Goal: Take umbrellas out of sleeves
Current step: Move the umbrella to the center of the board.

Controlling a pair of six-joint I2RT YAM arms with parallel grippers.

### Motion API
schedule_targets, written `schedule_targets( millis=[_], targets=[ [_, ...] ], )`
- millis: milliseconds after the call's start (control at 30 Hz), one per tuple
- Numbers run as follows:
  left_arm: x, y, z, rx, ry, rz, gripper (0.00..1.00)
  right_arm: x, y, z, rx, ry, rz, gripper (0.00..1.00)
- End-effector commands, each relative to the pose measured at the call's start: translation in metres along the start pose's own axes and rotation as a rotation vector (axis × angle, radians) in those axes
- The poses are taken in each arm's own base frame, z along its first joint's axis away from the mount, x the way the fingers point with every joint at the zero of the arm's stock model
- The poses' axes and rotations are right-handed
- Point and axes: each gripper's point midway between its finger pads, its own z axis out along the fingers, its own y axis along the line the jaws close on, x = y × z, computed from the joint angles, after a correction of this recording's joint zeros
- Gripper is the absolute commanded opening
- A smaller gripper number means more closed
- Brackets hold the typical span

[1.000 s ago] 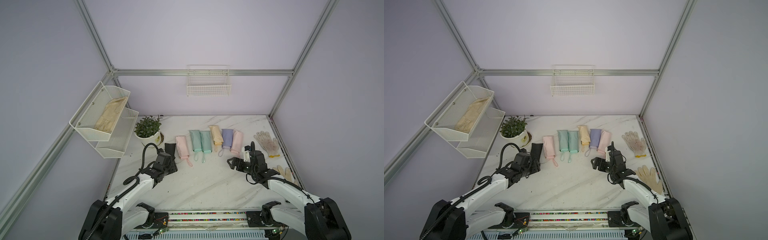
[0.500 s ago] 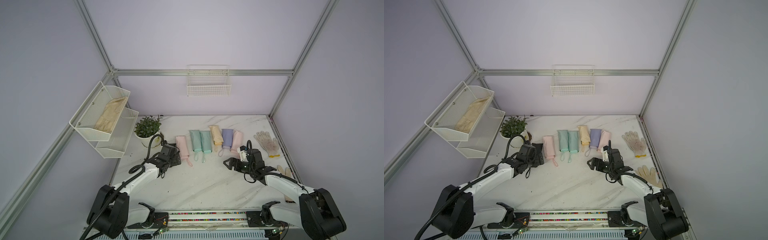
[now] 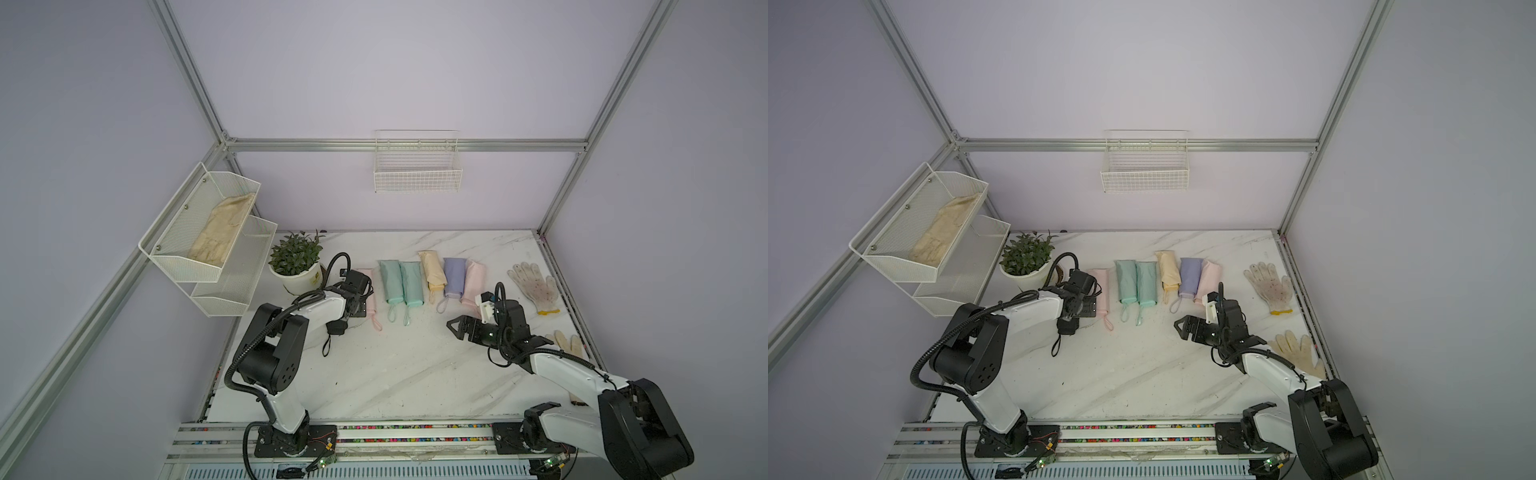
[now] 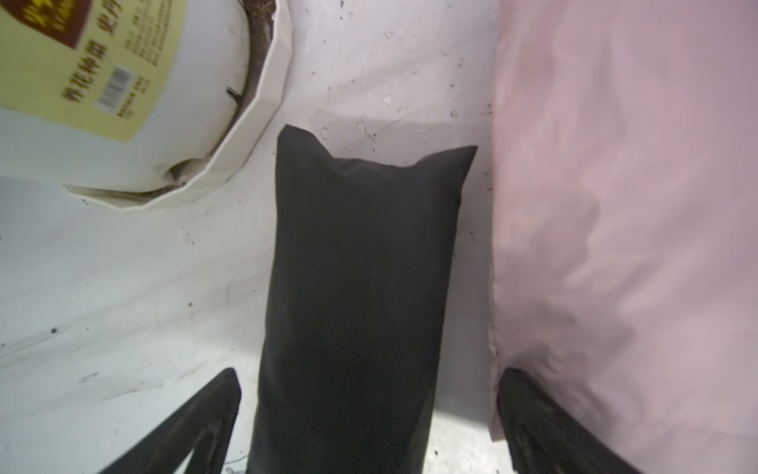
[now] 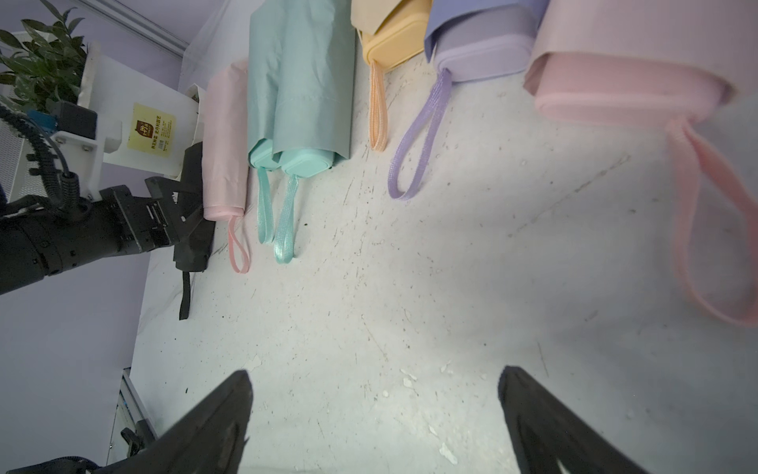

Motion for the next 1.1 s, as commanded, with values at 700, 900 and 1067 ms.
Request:
schedule_targets(
  millis=[700, 900, 1067],
  targets=[
    [0.024, 0.01, 0.016, 0.115, 0.074, -0.167, 0.95, -0.005, 0.006, -0.004, -0.019, -0.035, -0.011, 0.96],
    [0.032, -0.011, 0.011, 0.211, 0.107, -0.206, 0.92, -0.004, 0.006, -0.007, -0.021, -0.045, -0.012, 0.96],
    [0.034, -0.033, -0.004, 0.297, 0.094, -0.214, 0.87, -0.006, 0.007, -0.009, -0.023, -0.056, -0.017, 0.95]
  ],
)
